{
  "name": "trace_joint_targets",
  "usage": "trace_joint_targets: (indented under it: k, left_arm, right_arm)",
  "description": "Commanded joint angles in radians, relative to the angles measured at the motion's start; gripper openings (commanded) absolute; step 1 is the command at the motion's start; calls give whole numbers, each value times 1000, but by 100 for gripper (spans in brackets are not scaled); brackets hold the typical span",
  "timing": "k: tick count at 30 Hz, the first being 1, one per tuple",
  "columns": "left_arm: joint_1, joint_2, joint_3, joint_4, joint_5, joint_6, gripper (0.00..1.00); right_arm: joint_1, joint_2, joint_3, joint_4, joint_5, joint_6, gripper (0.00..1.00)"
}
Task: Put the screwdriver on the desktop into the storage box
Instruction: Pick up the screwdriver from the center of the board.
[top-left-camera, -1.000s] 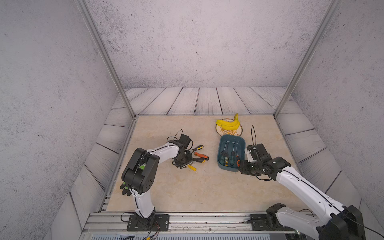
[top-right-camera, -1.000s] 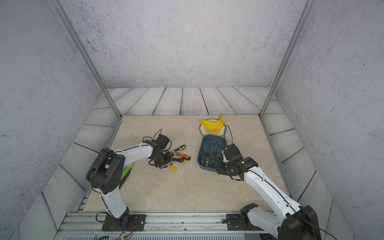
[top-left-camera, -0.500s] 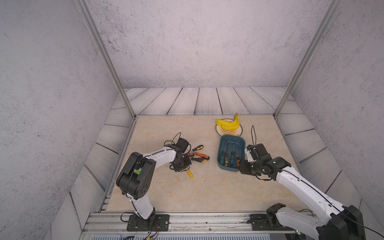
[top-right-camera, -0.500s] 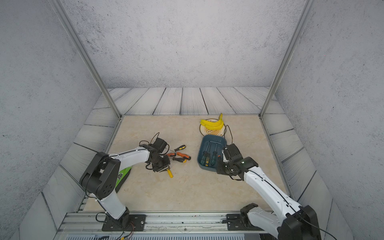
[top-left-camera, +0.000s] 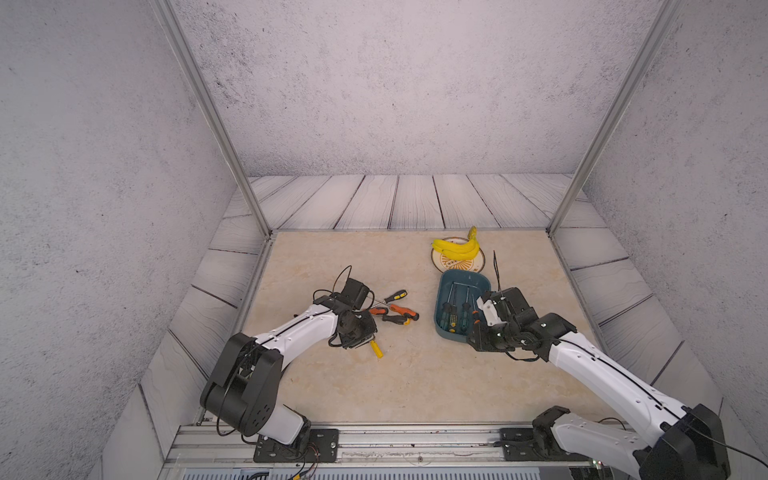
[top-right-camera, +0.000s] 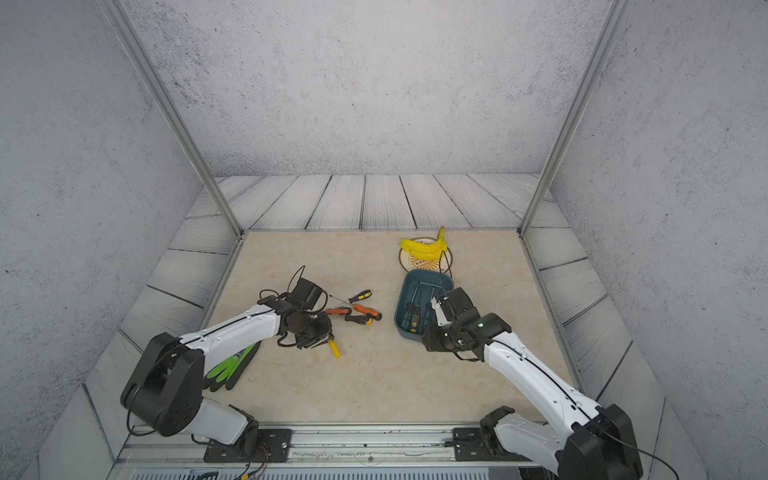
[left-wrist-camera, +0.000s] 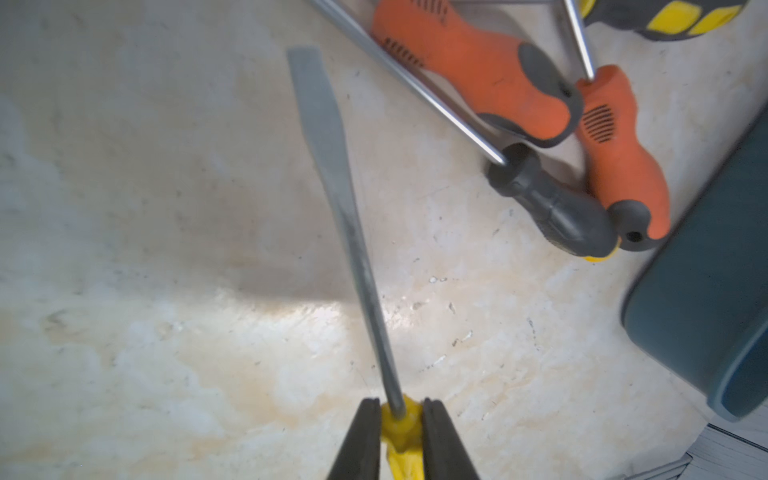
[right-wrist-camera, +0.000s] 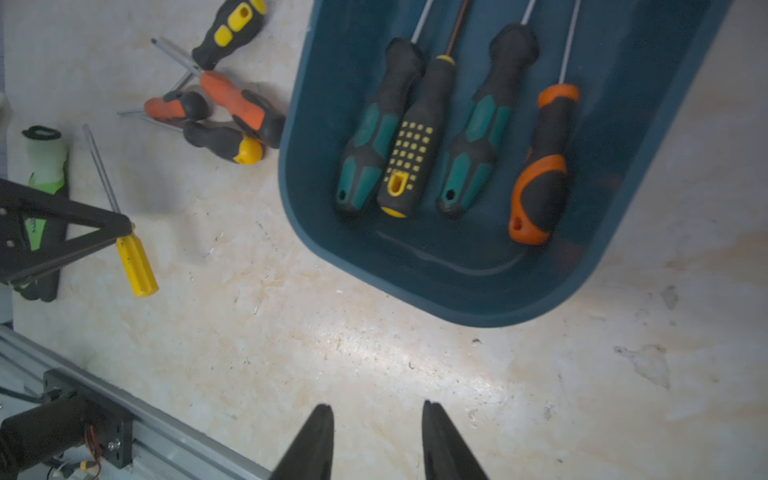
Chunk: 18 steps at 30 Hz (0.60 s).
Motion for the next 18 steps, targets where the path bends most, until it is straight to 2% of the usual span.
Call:
trace_joint_targets:
  k: [1, 6, 11, 18]
  left_arm:
    - [-3, -69, -4, -17, -7, 10, 0]
    - [-29, -155, 20, -2, 15, 23, 0]
    - [-82, -221, 48, 23, 15, 29, 0]
    - [-158, -274, 49, 109, 26, 34, 0]
  right_arm:
    - [77, 14, 51, 67, -57, -35, 45]
    - [160, 75, 87, 150, -136, -17, 47]
    - [201, 128, 109, 253, -234, 23, 48]
    - [229, 194, 135, 361, -303, 94, 50]
